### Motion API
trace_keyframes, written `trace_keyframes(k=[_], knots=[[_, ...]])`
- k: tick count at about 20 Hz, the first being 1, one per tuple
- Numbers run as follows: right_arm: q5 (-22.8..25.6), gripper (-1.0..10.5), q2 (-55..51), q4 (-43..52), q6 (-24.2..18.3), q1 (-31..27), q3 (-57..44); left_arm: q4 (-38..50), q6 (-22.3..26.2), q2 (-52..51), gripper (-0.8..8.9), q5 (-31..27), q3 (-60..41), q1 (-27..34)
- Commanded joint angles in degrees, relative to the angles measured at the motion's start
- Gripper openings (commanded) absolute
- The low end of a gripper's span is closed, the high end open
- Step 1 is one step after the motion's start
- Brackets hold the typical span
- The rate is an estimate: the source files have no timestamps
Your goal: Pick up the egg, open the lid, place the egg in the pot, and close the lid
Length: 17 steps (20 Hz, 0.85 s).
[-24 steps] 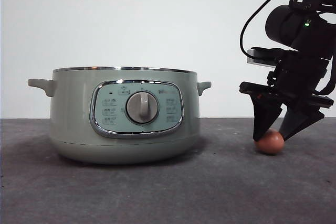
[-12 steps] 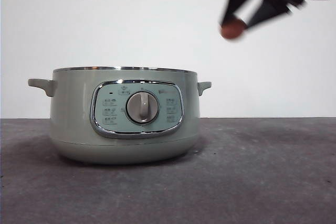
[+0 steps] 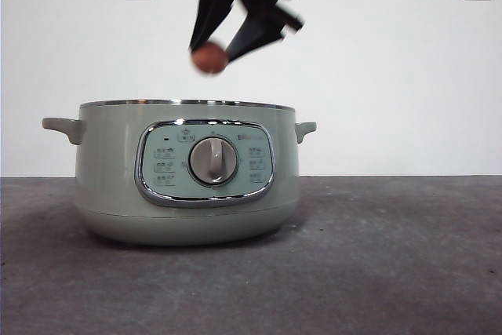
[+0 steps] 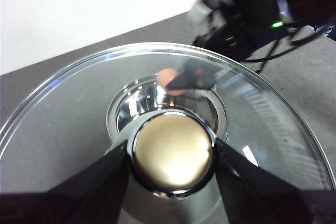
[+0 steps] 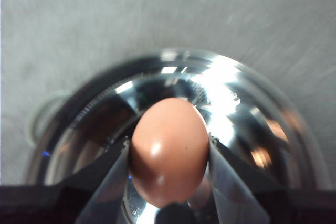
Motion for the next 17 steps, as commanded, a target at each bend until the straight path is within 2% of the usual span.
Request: trace_keyframes(k=[1, 8, 12, 17], knots=[[0.02, -0.1, 4.76, -0.98, -1.60, 1.16, 3.39, 1.36, 0.39, -1.18, -0.08, 0.39, 0.39, 0.13], [1.33, -0.1, 13.64, -5.31, -3.39, 1.95, 5.75, 1.22, 0.42, -1.42, -0.08, 0.42, 0.39, 0.13], [3.48, -0.1, 14.71, -7.41, -5.95, 2.16, 5.75, 1.20, 0.42, -1.42, -0.08, 0.42, 0.39, 0.13], [4.17, -0.1, 15.58, -10.05, -6.99, 2.12, 5.75, 1.20, 0.44, -1.42, -0.08, 0.44, 0.39, 0.13]])
